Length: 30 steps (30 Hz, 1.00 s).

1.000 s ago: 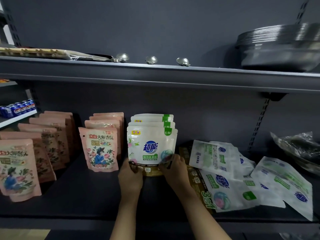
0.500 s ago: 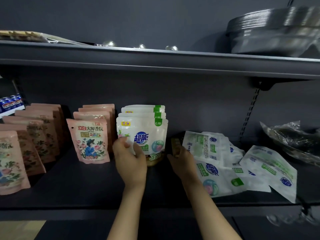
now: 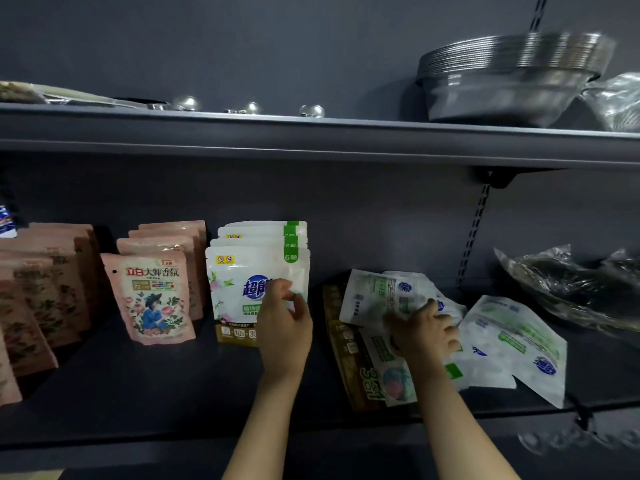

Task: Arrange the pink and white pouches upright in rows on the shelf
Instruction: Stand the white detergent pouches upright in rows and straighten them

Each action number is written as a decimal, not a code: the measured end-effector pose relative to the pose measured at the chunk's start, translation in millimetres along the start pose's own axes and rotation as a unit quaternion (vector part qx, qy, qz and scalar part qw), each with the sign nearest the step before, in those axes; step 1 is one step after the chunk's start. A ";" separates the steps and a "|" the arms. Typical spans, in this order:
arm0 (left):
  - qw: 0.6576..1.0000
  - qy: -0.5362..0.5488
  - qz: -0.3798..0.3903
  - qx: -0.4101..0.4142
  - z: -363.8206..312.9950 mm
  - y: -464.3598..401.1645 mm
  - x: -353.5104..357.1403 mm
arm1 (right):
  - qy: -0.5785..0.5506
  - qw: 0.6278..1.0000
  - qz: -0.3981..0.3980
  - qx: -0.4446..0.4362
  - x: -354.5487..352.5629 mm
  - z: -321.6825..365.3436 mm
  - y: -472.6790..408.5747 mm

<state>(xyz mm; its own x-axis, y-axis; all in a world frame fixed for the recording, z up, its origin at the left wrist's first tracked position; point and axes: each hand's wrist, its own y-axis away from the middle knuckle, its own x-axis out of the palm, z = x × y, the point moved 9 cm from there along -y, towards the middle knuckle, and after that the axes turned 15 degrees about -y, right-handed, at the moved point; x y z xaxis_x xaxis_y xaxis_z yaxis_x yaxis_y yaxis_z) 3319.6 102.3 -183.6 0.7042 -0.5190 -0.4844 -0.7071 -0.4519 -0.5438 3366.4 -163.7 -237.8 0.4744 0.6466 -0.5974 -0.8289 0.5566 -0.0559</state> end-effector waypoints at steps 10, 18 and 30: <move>0.994 0.000 0.091 0.060 -22.3 9.8 23.5 | -0.023 0.995 0.079 0.060 -4.6 -12.4 -24.1; 0.979 -0.015 0.159 0.127 -42.5 25.0 37.5 | 0.028 0.991 0.077 0.109 -5.3 -2.6 -16.5; 0.974 0.032 0.196 0.112 -47.4 24.9 32.8 | -0.272 0.950 0.153 -0.026 -3.0 45.1 -25.7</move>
<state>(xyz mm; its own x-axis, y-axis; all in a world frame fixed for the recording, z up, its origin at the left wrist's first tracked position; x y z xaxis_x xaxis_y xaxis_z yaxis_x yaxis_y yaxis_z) 3322.1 39.6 -180.6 0.3722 -0.6673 -0.6451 -0.8845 -0.0445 -0.4643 3399.6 -156.4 -198.5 0.2797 0.9558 -0.0911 -0.9596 0.2813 0.0051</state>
